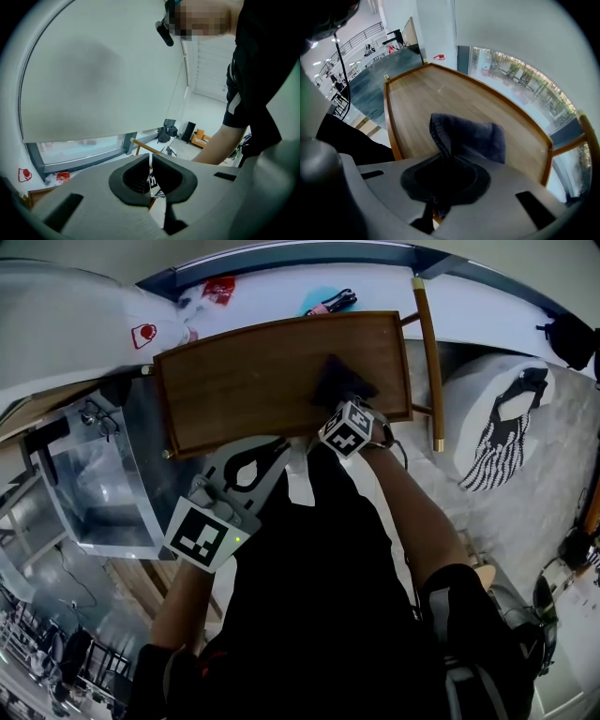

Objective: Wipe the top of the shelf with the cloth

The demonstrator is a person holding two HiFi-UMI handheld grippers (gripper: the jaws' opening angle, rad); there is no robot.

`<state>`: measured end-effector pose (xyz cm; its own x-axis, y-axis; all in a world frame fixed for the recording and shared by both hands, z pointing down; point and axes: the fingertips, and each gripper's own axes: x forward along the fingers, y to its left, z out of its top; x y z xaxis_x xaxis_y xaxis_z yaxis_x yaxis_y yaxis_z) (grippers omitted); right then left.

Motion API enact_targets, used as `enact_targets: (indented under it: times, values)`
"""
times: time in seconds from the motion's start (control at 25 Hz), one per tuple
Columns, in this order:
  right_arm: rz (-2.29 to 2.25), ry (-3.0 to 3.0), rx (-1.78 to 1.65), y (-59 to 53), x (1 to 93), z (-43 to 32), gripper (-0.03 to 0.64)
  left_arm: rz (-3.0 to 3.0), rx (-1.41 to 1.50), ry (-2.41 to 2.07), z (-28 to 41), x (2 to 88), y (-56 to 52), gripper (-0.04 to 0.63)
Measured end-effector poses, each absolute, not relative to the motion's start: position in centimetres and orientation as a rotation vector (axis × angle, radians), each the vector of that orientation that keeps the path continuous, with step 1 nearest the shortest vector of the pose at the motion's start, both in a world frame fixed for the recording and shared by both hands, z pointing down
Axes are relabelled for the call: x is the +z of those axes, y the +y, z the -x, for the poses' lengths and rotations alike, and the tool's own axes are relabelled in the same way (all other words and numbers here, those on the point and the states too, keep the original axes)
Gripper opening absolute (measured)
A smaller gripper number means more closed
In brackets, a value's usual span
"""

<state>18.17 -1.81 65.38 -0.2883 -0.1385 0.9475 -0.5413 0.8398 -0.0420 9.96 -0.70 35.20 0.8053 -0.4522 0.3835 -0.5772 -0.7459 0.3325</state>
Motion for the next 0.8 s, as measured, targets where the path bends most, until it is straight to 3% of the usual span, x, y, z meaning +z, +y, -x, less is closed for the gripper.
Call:
enact_targets:
  times: [0.8]
  values:
    - [-0.68, -1.765, 0.532, -2.4, 65.2, -26.6, 0.029, -2.62, 0.412, -0.664, -14.8, 34.0, -1.5, 0.035]
